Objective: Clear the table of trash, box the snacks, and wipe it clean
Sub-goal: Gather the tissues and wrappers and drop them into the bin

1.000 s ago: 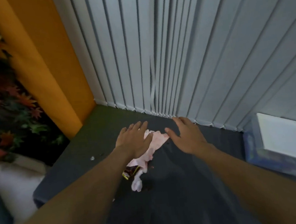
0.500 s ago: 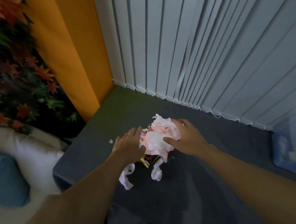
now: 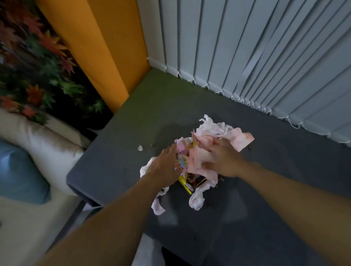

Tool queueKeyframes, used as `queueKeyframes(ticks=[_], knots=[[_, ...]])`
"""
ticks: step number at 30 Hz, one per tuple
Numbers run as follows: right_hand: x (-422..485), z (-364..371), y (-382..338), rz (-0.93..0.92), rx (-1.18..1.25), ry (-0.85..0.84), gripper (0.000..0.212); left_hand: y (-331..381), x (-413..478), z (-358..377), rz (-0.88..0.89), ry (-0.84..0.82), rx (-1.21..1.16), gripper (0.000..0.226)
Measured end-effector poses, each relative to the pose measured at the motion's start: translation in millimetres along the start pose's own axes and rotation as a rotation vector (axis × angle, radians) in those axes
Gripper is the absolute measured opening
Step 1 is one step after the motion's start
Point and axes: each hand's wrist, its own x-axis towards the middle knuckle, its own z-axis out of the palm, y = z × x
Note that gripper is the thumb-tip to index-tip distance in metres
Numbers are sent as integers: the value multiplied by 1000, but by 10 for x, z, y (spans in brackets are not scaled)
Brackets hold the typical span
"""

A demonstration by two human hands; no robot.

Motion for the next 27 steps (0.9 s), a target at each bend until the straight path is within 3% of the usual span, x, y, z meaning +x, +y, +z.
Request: queueKeyframes(ticks=[4, 6, 8, 10, 13, 14, 16, 18, 20, 25, 27], knots=[[-22, -29, 175, 140, 277, 202, 25, -21, 112, 32, -43, 1, -67, 67], [-16, -75, 247, 210, 256, 296, 17, -16, 154, 33, -68, -8, -70, 60], [6, -131, 315, 252, 239, 376, 21, -15, 183, 25, -100, 0, -50, 45], [41, -162, 351, 257, 180, 371, 41, -7, 208, 6, -109, 6, -26, 28], [75, -139, 348, 307, 62, 159, 78, 31, 230, -30, -90, -10, -14, 1], [74, -112, 342, 328, 41, 109, 84, 42, 242, -37, -95, -35, -10, 9], [69, -44, 347, 316, 29, 121, 78, 47, 240, -65, -115, -62, -29, 14], [51, -14, 332, 234, 82, 227, 44, 34, 207, -100, -148, -39, -75, 15], [23, -37, 292, 201, 134, 307, 29, 22, 178, -125, -177, 12, -88, 25], [6, -95, 254, 106, 267, 379, 42, 2, 118, -182, -203, 99, -128, 17], [40, -86, 225, 35, 267, 349, 47, -21, 71, -186, -207, 124, -138, 32]])
